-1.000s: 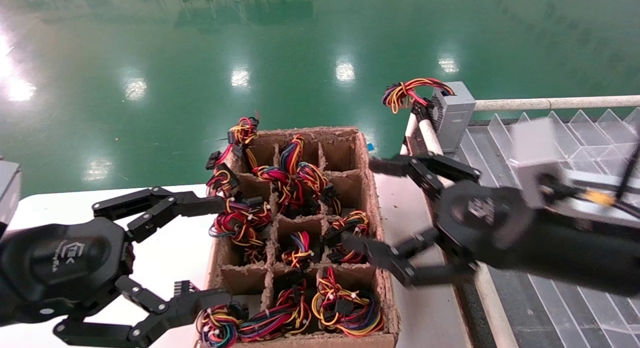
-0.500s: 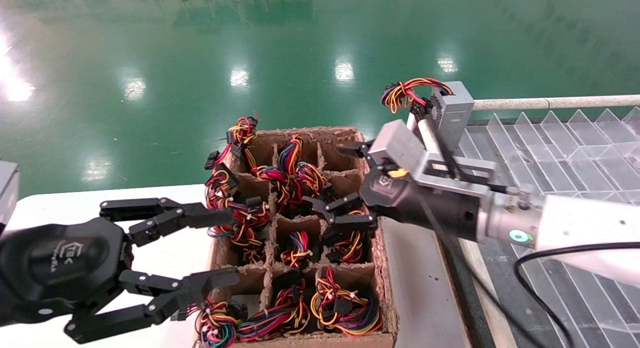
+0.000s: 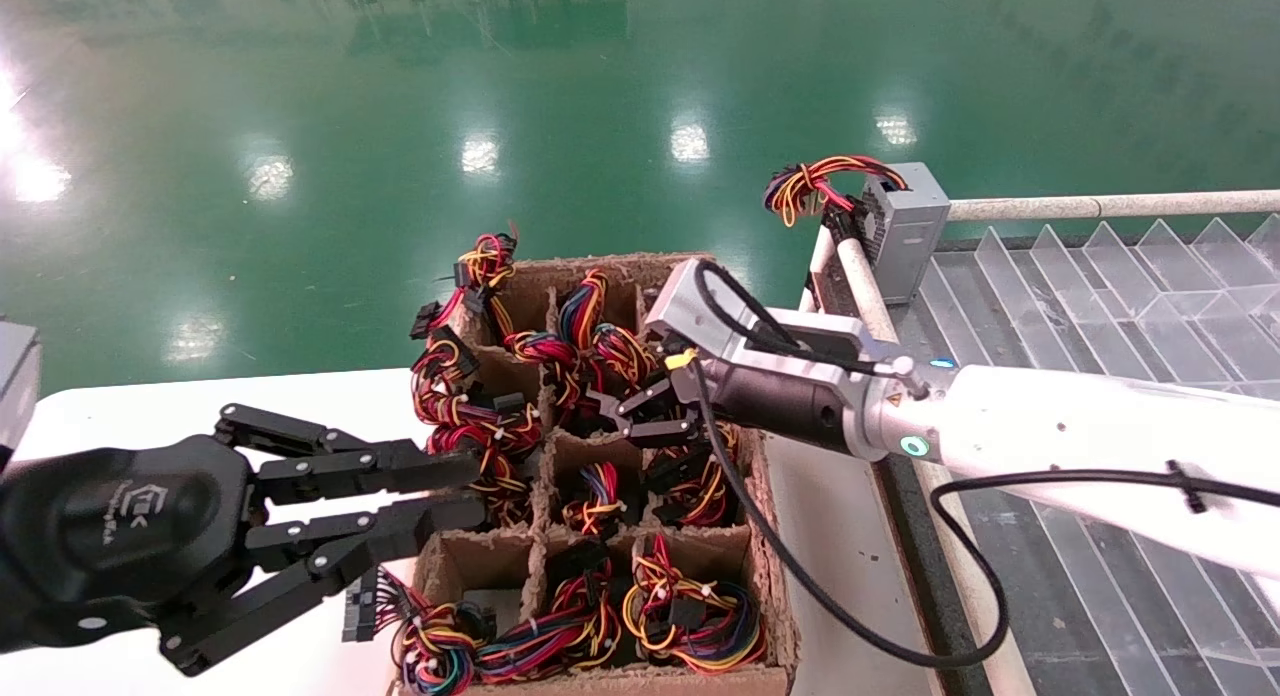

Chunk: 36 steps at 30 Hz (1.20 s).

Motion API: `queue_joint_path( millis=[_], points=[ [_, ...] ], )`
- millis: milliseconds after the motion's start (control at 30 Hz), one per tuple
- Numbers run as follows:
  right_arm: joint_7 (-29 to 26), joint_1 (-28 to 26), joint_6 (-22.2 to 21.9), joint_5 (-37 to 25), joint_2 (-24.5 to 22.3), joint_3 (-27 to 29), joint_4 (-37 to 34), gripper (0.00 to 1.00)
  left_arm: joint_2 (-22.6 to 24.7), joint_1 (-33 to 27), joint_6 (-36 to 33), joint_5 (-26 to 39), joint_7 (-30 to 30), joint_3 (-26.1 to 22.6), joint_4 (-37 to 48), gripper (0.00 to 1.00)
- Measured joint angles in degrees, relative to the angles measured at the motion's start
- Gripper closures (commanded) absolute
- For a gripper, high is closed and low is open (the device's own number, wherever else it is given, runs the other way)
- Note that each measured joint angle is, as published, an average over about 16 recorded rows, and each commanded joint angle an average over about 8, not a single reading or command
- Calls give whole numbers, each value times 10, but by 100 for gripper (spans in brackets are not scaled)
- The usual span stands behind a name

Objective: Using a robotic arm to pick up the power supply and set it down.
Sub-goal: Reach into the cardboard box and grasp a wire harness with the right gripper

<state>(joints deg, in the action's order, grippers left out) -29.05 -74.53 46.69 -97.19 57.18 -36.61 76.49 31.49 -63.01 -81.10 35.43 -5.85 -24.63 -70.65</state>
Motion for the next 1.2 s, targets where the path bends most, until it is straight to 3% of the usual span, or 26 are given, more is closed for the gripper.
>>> queue_joint_path(
  millis=[433, 1200],
  points=[
    [-47, 1, -17, -72, 19, -20, 0, 100, 0, 0, 0, 0, 0, 0, 0, 100],
    [-77, -16, 3, -102, 32, -32, -3, 100, 0, 0, 0, 0, 0, 0, 0, 100]
  ],
)
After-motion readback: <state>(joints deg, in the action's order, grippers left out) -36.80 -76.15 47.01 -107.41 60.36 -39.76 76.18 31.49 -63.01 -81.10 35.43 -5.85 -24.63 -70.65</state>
